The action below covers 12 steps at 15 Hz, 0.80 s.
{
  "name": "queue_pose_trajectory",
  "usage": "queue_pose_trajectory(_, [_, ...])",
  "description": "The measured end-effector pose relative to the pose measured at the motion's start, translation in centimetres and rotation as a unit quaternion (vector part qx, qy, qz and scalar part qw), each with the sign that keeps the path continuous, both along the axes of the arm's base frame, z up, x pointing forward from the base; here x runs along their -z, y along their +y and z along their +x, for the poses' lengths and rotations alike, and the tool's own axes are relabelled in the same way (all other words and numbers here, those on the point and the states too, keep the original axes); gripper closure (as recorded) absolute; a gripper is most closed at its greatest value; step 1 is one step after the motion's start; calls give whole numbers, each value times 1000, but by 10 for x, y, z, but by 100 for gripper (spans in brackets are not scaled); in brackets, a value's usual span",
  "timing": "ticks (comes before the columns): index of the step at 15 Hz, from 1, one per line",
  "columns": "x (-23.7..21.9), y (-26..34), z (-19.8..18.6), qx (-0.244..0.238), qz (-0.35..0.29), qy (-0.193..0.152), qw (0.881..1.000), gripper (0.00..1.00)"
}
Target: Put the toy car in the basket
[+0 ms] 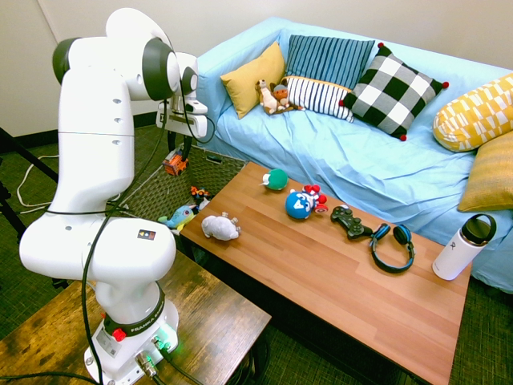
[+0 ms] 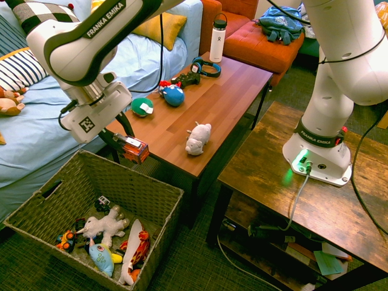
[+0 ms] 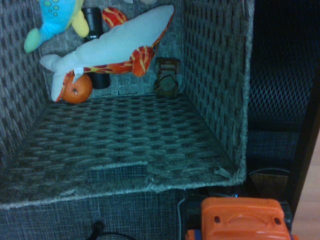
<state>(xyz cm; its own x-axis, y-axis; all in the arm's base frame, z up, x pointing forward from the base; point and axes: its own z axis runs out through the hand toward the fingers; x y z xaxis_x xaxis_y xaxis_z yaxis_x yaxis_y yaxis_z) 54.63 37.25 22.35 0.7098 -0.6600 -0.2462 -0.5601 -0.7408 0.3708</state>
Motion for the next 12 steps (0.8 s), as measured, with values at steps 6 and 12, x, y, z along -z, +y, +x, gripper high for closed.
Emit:
queue_pose_trajectory(6, [-2, 15, 31, -4, 6, -6, 1000, 0])
queue_pose_trajectory(12, [-99, -217, 104, 98, 81, -74, 989, 0])
